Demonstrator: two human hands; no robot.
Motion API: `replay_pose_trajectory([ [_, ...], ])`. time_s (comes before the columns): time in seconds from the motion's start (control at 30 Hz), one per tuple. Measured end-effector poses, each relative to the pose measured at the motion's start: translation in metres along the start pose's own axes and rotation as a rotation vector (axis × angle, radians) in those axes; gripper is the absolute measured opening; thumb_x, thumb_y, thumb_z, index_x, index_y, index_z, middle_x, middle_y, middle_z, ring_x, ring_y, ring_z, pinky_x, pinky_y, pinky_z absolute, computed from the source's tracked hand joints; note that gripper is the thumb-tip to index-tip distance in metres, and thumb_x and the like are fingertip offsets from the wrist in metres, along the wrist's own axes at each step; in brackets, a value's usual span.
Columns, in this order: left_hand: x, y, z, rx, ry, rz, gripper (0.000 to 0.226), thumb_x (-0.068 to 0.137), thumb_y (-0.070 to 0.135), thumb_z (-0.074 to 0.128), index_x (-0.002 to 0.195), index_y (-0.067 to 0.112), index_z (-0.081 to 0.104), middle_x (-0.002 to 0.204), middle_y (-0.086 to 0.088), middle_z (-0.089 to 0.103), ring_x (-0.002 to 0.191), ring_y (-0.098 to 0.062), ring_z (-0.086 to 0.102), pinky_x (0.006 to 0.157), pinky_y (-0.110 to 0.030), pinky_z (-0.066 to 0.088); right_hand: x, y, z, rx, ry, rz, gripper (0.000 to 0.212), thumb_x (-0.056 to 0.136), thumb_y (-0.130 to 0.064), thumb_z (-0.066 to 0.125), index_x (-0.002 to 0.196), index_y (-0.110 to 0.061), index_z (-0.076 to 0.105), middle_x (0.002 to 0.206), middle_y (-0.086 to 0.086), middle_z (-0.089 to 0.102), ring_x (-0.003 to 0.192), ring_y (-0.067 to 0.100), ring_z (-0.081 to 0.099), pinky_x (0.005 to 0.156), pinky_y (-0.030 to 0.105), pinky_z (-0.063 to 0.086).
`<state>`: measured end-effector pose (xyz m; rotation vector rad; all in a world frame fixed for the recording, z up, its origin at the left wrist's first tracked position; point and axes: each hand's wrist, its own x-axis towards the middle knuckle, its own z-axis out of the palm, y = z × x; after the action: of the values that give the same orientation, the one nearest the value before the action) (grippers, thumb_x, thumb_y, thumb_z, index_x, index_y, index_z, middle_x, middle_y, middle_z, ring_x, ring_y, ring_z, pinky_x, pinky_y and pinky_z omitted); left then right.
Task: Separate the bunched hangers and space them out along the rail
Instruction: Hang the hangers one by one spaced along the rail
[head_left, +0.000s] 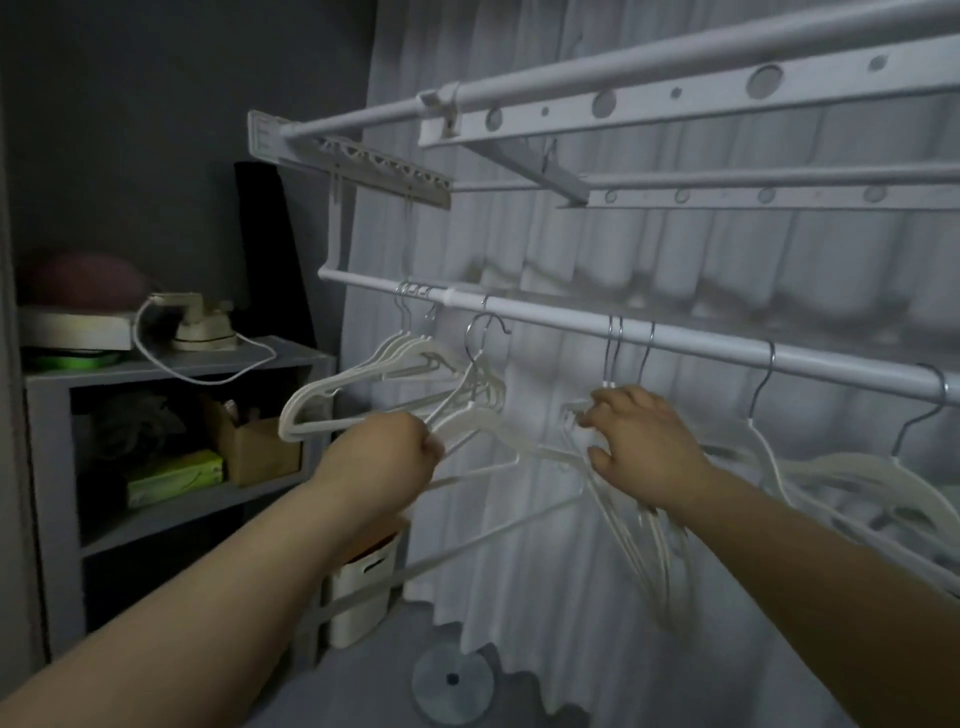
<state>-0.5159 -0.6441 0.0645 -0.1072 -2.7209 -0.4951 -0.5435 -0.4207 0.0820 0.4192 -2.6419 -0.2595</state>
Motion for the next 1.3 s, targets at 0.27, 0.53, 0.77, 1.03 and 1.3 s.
replay_pose_trajectory([
  [0.27, 0.08, 0.015, 0.014, -0.016, 0.082, 0.088, 0.035, 0.096, 0.032, 0.038, 0.095, 0.006, 0.061, 0.103, -0.014, 0.065, 0.098, -0.03, 0.06, 0.072, -0.028, 0.039, 0.05, 0.031, -0.029, -0.122, 0.155, 0.188, 0.062, 0.09, -0.024, 0.046, 0.145, -0.017, 0.018, 0.156, 0.005, 0.011, 0.143, 0.022, 0.009, 0.117, 0.038, 0.0],
  [0.53, 0.134, 0.022, 0.036, -0.059, 0.05, 0.1, 0.035, 0.095, 0.03, 0.037, 0.101, 0.006, 0.061, 0.11, -0.015, 0.064, 0.103, -0.031, 0.059, 0.079, -0.031, 0.043, 0.064, 0.045, -0.018, -0.198, 0.109, 0.266, 0.066, 0.089, -0.028, 0.047, 0.145, -0.021, 0.011, 0.15, 0.001, 0.023, 0.134, 0.023, 0.028, 0.114, 0.038, 0.013],
  [0.77, 0.154, 0.036, 0.047, -0.061, 0.028, 0.161, 0.035, 0.095, 0.031, 0.039, 0.109, 0.007, 0.059, 0.121, -0.015, 0.058, 0.112, -0.031, 0.055, 0.086, -0.032, 0.043, 0.071, 0.04, -0.014, -0.17, 0.233, 0.297, 0.054, 0.078, -0.021, 0.063, 0.129, -0.012, 0.049, 0.127, 0.012, 0.055, 0.114, 0.035, 0.053, 0.103, 0.048, 0.033],
  [1.03, 0.161, 0.04, 0.057, -0.086, 0.001, 0.23, 0.032, 0.094, 0.029, 0.042, 0.108, 0.005, 0.06, 0.116, -0.014, 0.062, 0.109, -0.029, 0.057, 0.082, -0.029, 0.042, 0.083, 0.025, -0.009, -0.177, 0.226, 0.349, 0.052, 0.083, -0.04, 0.058, 0.124, -0.01, 0.046, 0.13, 0.007, 0.049, 0.122, 0.027, 0.044, 0.108, 0.045, 0.024],
  [1.3, 0.169, 0.015, 0.054, -0.057, 0.04, 0.234, 0.029, 0.094, 0.025, 0.042, 0.097, 0.003, 0.061, 0.107, -0.015, 0.064, 0.099, -0.031, 0.059, 0.07, -0.028, 0.037, 0.089, 0.022, -0.002, -0.296, 0.247, 0.389, 0.079, 0.053, -0.033, 0.084, 0.122, -0.007, 0.055, 0.105, 0.015, 0.065, 0.091, 0.034, 0.064, 0.087, 0.054, 0.046],
])
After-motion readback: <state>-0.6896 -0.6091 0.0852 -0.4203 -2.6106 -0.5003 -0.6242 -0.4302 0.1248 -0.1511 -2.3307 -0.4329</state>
